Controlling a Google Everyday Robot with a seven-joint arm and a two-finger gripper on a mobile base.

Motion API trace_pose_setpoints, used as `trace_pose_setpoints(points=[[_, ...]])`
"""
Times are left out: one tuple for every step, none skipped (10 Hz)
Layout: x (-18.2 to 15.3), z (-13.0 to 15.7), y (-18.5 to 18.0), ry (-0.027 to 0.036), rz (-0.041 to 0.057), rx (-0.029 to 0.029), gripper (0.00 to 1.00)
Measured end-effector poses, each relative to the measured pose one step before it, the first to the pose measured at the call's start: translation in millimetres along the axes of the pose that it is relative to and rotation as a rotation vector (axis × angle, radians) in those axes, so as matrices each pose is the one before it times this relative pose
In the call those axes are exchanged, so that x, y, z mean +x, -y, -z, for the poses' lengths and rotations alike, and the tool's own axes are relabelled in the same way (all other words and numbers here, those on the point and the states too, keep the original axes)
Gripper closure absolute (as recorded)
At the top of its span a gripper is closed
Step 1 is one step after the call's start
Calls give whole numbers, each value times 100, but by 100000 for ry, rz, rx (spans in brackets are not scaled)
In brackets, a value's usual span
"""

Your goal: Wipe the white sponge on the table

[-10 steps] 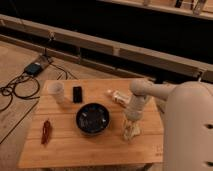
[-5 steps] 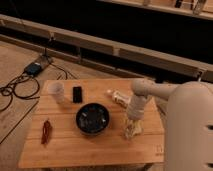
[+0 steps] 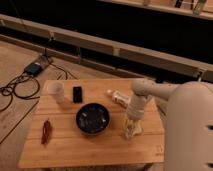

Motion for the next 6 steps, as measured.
trace_pose_setpoints(points=[[-20, 13, 24, 25, -64, -15, 96], [-4, 0, -4, 1, -3, -10, 97], [0, 3, 2, 5, -2, -5, 99], [-3, 0, 7, -1, -11, -7, 99], [0, -1, 1, -4, -2, 2, 93], [0, 1, 1, 0, -1, 0, 85]])
